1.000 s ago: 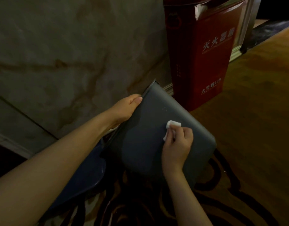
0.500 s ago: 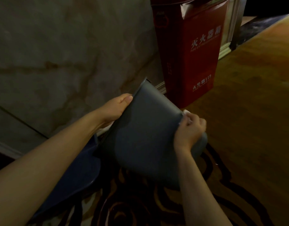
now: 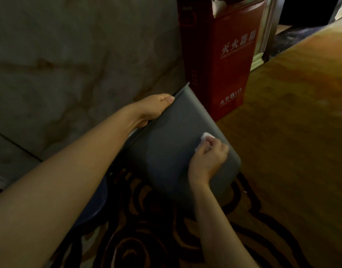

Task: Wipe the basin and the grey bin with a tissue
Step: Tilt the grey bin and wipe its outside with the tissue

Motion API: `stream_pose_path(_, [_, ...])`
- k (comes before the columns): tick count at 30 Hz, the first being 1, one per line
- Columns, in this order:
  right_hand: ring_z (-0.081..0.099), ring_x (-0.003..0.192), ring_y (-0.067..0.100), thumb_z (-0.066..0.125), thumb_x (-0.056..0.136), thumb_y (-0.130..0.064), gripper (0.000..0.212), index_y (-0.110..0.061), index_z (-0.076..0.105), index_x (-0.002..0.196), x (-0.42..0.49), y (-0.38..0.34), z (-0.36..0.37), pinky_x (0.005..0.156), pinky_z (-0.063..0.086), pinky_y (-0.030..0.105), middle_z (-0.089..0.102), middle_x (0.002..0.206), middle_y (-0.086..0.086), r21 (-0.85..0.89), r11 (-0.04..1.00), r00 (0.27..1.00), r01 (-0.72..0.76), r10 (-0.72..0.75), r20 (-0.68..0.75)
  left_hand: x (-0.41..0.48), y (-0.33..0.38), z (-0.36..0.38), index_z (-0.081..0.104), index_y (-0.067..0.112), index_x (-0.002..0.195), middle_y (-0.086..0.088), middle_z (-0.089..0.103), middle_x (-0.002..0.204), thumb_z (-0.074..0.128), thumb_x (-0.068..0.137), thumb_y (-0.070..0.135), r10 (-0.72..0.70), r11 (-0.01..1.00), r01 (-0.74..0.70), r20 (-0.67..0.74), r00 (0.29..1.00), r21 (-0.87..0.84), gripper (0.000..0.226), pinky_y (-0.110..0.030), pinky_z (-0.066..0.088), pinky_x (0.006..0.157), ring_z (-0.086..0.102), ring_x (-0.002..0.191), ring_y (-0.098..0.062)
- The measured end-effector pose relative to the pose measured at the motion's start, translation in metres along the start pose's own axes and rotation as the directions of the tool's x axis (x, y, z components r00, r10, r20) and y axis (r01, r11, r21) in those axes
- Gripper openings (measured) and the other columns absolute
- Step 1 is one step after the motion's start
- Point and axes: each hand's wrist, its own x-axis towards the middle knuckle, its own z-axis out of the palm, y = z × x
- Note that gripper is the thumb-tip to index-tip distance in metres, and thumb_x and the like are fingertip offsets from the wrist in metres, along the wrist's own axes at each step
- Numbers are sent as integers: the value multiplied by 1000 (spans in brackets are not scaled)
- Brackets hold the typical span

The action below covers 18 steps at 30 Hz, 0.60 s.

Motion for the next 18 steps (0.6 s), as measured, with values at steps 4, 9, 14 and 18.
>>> stream_pose_path(4, [44, 86, 9, 58, 85, -10, 11, -15, 62, 95, -36, -32, 16, 68, 31, 10, 54, 96, 4, -1, 948, 940, 318, -315, 134, 7, 10, 4, 58, 27, 83, 1, 63, 87, 32, 97, 33, 1, 999, -4, 60, 998, 53, 30, -29, 50, 73, 61, 82, -12])
stream_pose_path(9, [47, 82, 13, 53, 86, -13, 13, -14, 61, 96, -31, -18, 3, 70, 40, 21, 53, 93, 5, -55, 890, 887, 453, -443, 133, 10, 20, 9, 58, 30, 82, 2, 64, 89, 32, 96, 36, 18, 988, -34, 106, 994, 152, 30, -31, 50, 77, 62, 86, -14])
stream_pose_path(14, [54, 94, 20, 54, 90, -10, 15, -8, 63, 101, 29, -3, -16, 76, 45, 25, 54, 103, 8, -36, 986, 986, 164, -164, -6, 8, 26, 11, 58, 29, 87, 4, 64, 94, 31, 97, 34, -9, 990, -14, 158, 987, 144, 30, -30, 49, 80, 61, 93, -12])
stream_pose_path(18, [54, 94, 18, 57, 88, -9, 14, -8, 66, 98, 51, -28, -8, 75, 41, 22, 58, 102, 8, 35, 960, 959, 278, -279, 46, 3, 25, 6, 58, 29, 89, -1, 64, 104, 30, 97, 34, -29, 988, 3, 171, 985, 155, 29, -31, 50, 81, 61, 96, -15])
